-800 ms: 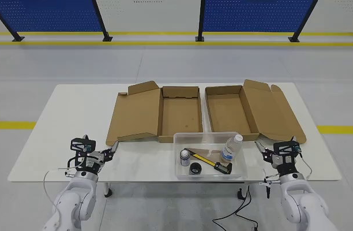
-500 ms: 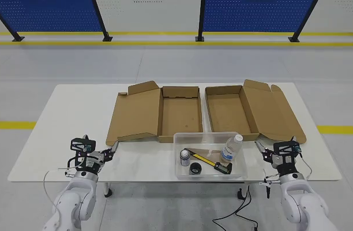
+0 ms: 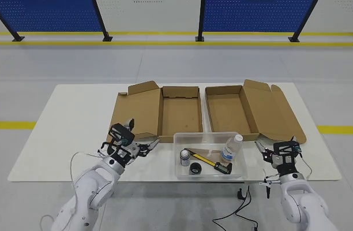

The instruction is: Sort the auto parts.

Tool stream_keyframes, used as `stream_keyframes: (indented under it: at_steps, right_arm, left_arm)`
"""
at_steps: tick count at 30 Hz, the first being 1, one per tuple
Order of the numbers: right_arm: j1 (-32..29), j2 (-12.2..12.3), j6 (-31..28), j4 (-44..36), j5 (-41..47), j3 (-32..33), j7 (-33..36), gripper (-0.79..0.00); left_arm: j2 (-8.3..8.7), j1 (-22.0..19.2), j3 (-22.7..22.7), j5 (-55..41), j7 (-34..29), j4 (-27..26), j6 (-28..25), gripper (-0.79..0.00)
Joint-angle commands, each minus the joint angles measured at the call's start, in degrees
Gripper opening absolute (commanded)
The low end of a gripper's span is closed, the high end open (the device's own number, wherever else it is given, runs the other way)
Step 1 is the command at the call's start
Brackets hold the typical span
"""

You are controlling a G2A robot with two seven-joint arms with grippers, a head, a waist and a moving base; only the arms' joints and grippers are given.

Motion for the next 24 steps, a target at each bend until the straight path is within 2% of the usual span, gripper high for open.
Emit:
stream_keyframes:
  at_steps: [1, 5, 8, 10, 13, 24]
  right_arm:
    - [0.0, 0.0, 0.0, 0.0, 0.0, 0.0, 0.0, 0.000]
    - [0.0, 0.0, 0.0, 0.0, 0.0, 0.0, 0.0, 0.000]
    - [0.0, 0.0, 0.0, 0.0, 0.0, 0.0, 0.0, 0.000]
    - [0.0, 0.0, 0.0, 0.0, 0.0, 0.0, 0.0, 0.000]
    - [0.0, 0.0, 0.0, 0.0, 0.0, 0.0, 0.0, 0.000]
    - [0.0, 0.0, 0.0, 0.0, 0.0, 0.0, 0.0, 0.000]
  left_arm:
    - [0.08, -2.4, 2.5, -0.8, -2.9, 0.4, -6.9, 0.000]
    - [-0.13, -6.6, 6.7, -3.9, -8.3, 1.7, -13.0, 0.000]
    - [-0.31, -9.3, 10.1, -3.5, -13.4, 2.3, -15.6, 0.000]
    - [-0.53, -10.8, 12.1, -3.5, -16.5, 3.2, -15.4, 0.000]
    - [-1.02, -13.1, 14.3, -8.5, -22.0, 4.5, -13.6, 0.000]
    - [-1.02, -13.1, 14.3, -8.5, -22.0, 4.5, -13.6, 0.000]
